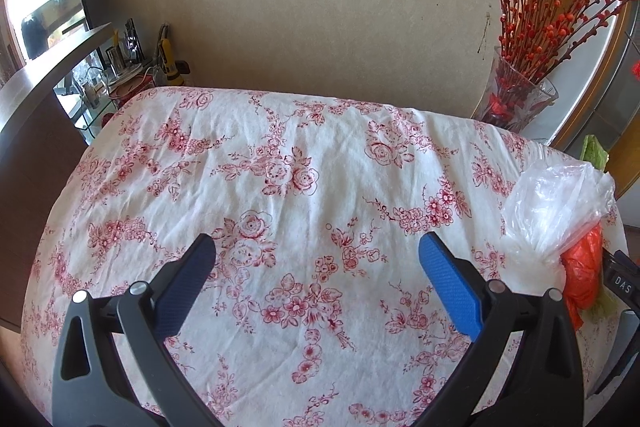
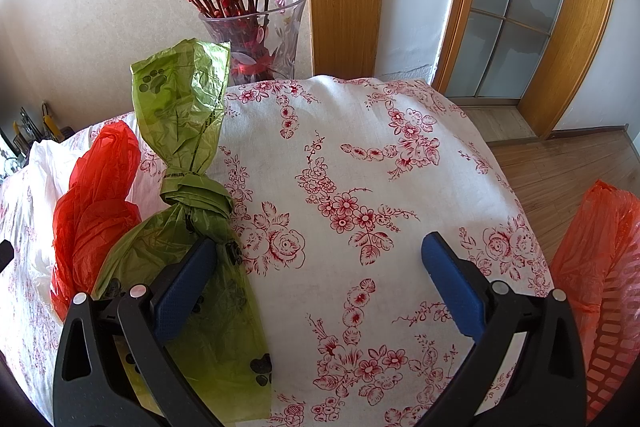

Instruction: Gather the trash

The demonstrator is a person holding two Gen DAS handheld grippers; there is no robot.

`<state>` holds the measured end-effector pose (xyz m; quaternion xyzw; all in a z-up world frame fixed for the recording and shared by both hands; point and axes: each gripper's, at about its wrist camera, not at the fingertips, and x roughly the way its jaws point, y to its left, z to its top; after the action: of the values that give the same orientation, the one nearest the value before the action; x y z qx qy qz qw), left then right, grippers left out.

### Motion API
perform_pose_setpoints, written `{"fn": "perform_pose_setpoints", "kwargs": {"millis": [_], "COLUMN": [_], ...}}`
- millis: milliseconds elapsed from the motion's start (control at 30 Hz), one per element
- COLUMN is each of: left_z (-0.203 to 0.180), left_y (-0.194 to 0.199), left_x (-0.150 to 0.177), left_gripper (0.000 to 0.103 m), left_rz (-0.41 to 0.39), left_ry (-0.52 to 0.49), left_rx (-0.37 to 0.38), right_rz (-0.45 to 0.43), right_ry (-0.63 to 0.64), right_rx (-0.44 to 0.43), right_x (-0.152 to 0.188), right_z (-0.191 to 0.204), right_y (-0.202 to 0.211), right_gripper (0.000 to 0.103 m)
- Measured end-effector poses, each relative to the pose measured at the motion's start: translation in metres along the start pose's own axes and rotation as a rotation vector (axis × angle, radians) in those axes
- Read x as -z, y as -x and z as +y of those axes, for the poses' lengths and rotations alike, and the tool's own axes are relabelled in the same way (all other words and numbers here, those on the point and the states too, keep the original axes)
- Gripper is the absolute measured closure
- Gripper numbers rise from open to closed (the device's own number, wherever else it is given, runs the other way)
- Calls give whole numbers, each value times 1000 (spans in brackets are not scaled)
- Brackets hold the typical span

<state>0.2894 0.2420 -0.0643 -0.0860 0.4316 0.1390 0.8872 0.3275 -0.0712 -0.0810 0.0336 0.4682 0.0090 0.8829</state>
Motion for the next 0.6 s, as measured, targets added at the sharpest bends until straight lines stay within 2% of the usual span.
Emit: {"fn": "perform_pose_setpoints", "kwargs": {"millis": [600], "left_z": [-15], "left_y": [12], "left_x": [2], "left_gripper": [4], "left_rz": [-17], "left_ry": [-55], "left_rx": [8], "right_rz": [-1], "right_ry": [0], "right_rx": [0], "right_x": [0], "right_z": [0], "right_y": [0], "right_gripper": [2]}}
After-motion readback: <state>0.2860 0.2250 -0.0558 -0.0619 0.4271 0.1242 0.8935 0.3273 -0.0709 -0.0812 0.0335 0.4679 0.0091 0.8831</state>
